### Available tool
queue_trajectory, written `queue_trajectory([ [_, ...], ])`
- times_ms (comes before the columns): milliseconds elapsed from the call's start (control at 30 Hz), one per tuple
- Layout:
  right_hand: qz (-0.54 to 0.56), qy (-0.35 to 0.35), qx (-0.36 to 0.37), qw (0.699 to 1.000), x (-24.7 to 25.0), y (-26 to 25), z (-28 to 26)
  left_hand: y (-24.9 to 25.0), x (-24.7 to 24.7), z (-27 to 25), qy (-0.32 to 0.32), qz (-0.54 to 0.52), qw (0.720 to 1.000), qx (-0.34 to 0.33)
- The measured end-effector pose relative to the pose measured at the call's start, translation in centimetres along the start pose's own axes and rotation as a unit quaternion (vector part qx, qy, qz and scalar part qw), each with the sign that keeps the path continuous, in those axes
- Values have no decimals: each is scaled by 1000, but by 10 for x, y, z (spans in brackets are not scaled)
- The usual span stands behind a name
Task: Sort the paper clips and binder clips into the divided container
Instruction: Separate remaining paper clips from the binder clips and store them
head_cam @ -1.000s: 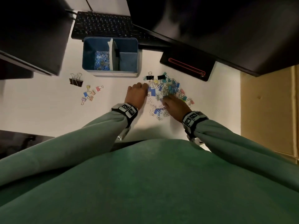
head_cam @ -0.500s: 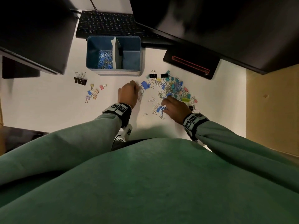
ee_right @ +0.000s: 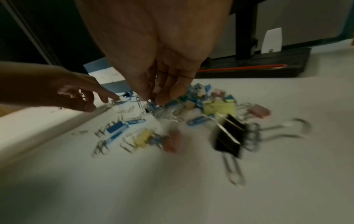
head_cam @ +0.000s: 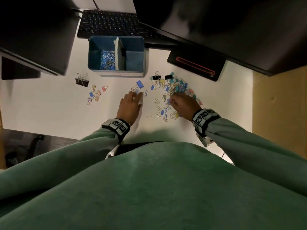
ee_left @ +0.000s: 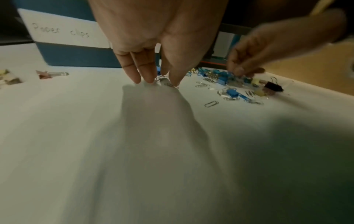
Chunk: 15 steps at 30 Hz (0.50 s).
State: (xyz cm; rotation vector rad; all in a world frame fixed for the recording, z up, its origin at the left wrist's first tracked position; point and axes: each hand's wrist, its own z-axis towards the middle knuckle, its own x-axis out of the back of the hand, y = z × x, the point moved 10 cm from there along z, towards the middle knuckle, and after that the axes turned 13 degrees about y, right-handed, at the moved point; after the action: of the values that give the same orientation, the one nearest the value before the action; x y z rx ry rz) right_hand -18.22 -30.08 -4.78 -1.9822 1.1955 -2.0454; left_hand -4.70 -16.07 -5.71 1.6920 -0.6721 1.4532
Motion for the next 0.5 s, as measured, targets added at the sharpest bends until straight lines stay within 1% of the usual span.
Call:
queue_trajectory([
  [67,26,-11,22,999,-7,-20,10,4,-4,-2,-23,23,999,-20],
  [167,58,-31,21,998,-16,-38,23,10,-5,-4,-34,30,998,-43],
  [233,36,7,19,999,-11,-39,31,12,-2,-6,-27,18,998,-61],
  [300,-15,40,11,999,-5,-31,36,8,4,-5,-14,7,998,-54],
  [400,-78,19,12,997,-15,-24,35,0,6,-3,-26,8,999,-36],
  [500,-76,0,29,997,-22,-21,28,3,2,-6,-45,10,997,-63],
])
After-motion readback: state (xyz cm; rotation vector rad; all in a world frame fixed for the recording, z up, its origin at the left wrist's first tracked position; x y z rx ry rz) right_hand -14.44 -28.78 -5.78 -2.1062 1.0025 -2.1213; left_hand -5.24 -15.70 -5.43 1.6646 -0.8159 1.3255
